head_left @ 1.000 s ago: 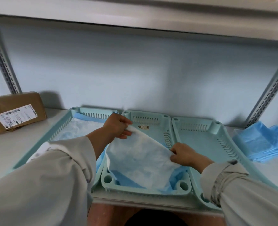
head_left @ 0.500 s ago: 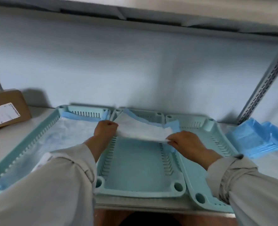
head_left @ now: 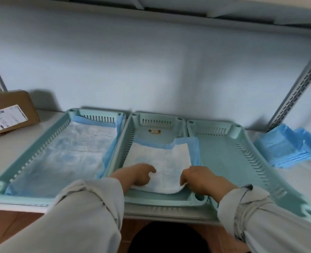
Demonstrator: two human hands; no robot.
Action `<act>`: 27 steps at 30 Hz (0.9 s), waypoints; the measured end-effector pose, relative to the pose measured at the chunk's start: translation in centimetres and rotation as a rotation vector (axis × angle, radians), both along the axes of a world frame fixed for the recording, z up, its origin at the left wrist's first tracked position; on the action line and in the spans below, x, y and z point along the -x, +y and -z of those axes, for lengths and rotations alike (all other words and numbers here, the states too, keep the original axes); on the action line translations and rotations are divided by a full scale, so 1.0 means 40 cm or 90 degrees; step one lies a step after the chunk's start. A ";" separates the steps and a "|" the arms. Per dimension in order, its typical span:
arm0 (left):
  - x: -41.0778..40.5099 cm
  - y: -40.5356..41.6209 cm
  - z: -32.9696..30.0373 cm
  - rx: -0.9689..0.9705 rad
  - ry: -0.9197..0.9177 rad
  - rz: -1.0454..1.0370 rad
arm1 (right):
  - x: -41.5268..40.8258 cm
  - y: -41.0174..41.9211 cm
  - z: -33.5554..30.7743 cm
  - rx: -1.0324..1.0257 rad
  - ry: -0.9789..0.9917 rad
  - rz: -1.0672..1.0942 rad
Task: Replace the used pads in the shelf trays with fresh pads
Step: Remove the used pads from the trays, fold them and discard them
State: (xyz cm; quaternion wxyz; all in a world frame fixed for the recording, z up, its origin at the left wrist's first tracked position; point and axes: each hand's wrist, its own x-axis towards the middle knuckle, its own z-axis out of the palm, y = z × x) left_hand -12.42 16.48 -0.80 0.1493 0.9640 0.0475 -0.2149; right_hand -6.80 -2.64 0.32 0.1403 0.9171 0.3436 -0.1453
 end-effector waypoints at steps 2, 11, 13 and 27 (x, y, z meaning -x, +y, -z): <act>0.014 -0.018 0.031 -0.045 0.103 0.039 | 0.003 0.002 -0.008 0.032 -0.037 0.003; 0.008 -0.086 -0.008 0.175 0.052 0.011 | 0.010 0.031 -0.066 -0.057 -0.332 -0.105; 0.012 -0.103 -0.002 0.151 0.125 0.054 | -0.013 0.026 -0.044 -0.137 -0.373 -0.170; 0.011 0.142 -0.055 0.483 -0.293 -0.473 | 0.080 0.276 0.016 -0.212 -0.077 -0.240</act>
